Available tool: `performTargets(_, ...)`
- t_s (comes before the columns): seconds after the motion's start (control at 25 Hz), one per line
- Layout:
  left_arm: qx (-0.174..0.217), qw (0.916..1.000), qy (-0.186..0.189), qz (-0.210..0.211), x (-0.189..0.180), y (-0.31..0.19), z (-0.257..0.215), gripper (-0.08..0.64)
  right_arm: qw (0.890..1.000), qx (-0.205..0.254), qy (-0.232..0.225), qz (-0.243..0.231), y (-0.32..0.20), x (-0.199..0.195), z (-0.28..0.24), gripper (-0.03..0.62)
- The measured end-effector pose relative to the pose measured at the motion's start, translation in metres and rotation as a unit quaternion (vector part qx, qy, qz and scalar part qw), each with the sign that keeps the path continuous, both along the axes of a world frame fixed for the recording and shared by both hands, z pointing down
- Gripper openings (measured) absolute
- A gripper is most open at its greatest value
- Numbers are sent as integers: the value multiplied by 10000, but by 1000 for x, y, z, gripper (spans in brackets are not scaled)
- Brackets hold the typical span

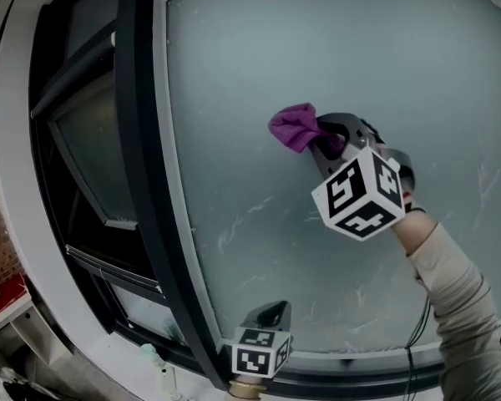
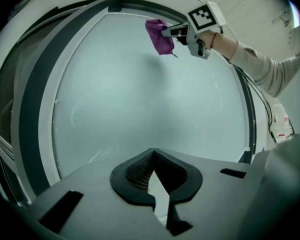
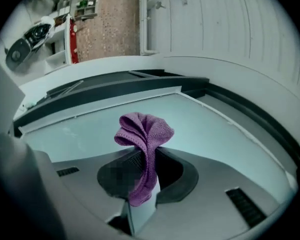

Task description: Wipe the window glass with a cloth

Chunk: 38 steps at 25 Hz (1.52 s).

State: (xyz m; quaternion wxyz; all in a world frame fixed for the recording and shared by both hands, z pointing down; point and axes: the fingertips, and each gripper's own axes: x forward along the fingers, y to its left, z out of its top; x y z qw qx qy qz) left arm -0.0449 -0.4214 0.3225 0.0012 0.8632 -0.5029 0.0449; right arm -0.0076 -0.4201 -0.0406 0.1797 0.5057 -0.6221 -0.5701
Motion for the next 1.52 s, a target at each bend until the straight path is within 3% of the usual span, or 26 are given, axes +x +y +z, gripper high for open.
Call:
performTargets(0.16, 41, 10000, -52, -50, -1, -8, 8, 5, 9947, 689, 529, 554, -3, -16, -31, 58)
performTargets(0.36, 38, 9999, -76, -76, -11, -13, 0, 5, 9758, 1159, 1300, 1324, -20, -39, -48, 58)
performTargets(0.64, 39, 9999, -88, -113, -22, -17, 2, 5, 9793, 496, 1317, 1453, -58, -44, -25, 58)
performTargets(1.08, -63, 9999, -85, -98, -28, -17, 13, 5, 9836, 119, 1187, 1352, -72, -51, 1, 58)
performTargets(1.52, -169, 9998, -31, -141, -29, -11, 23, 5, 9805, -373, 1434, 1289, -83, -52, 68, 58)
